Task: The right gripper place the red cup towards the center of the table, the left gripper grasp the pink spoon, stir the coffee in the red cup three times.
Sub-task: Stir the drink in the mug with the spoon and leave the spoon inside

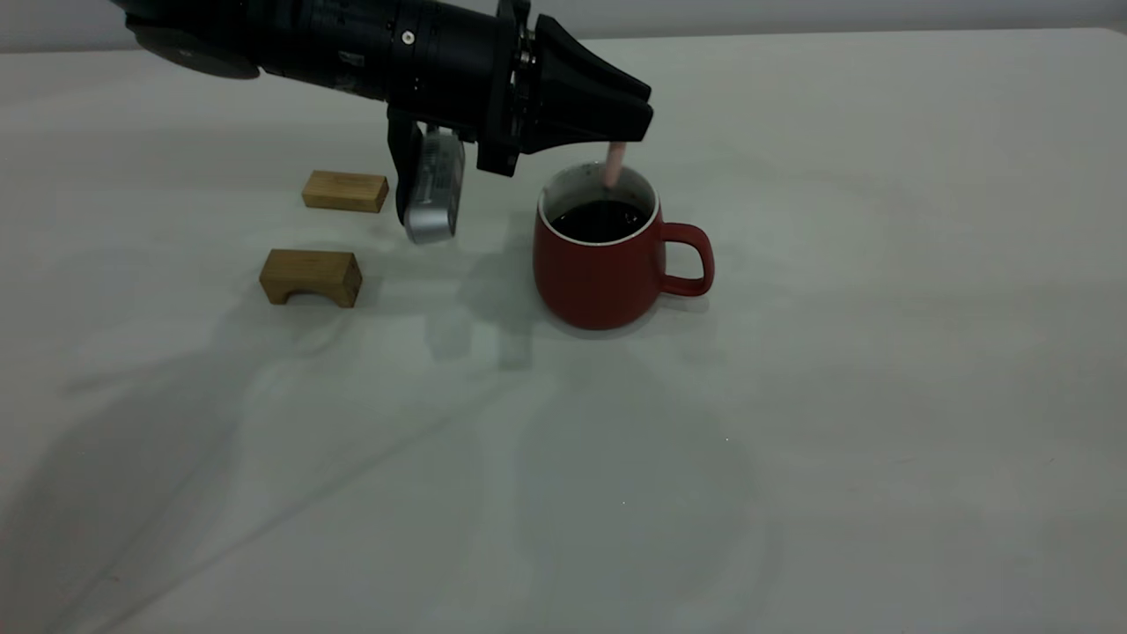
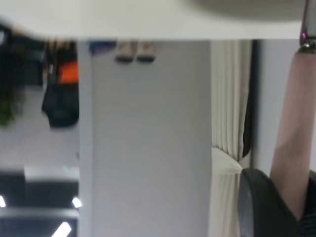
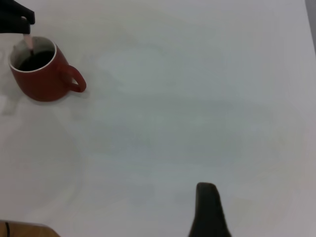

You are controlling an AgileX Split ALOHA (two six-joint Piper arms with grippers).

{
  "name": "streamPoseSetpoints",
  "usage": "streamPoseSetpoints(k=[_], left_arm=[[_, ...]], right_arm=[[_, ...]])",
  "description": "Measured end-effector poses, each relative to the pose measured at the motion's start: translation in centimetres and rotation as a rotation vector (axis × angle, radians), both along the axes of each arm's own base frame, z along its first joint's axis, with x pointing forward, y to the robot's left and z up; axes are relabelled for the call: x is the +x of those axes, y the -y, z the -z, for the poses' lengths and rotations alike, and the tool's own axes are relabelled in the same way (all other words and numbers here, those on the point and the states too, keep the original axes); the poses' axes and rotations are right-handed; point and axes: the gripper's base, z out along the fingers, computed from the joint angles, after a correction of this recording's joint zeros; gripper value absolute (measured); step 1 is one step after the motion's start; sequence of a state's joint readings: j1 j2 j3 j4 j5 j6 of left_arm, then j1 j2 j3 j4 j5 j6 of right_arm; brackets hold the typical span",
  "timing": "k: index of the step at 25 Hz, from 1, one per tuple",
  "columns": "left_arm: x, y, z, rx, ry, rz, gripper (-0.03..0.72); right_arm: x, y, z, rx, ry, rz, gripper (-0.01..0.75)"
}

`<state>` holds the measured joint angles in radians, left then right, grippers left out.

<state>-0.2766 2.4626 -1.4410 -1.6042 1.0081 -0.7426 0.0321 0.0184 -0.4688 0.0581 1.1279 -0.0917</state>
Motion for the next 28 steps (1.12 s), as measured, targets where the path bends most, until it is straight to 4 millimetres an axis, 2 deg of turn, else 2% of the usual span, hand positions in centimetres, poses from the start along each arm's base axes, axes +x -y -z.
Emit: streamPoseSetpoints(k=[2, 5, 12, 14, 19, 22, 28], left_arm=[[-0.3, 0.0, 0.1, 0.013, -0.091, 0.003, 0.178], [-0.2, -0.3, -0.2, 0.067, -0.111, 0.000, 0.178], [1.0, -0.9, -0.8, 0.137, 0.201, 0.066, 0.178], [1.0, -0.6, -0.7, 0.118, 0.221, 0.069, 0.178], [-0.2, 0.3, -0.1, 0.024, 0.043, 0.099, 0.178], [-0.5, 0.2, 0.0, 0.037, -0.041, 0.115, 0.178], [0.1, -1.1, -0.7, 0.133, 0.020, 0.116, 0.178]], right_arm=[[0.0, 0.0, 0.0, 0.000, 0.000, 0.000, 0.585], [0.0, 0.0, 0.0, 0.000, 0.000, 0.000, 0.585], [0.0, 0.0, 0.0, 0.000, 0.000, 0.000, 0.585], [0.0, 0.0, 0.0, 0.000, 0.000, 0.000, 0.585], [0.0, 0.0, 0.0, 0.000, 0.000, 0.000, 0.585], [0.0, 0.0, 0.0, 0.000, 0.000, 0.000, 0.585], [0.0, 0.0, 0.0, 0.000, 0.000, 0.000, 0.585]])
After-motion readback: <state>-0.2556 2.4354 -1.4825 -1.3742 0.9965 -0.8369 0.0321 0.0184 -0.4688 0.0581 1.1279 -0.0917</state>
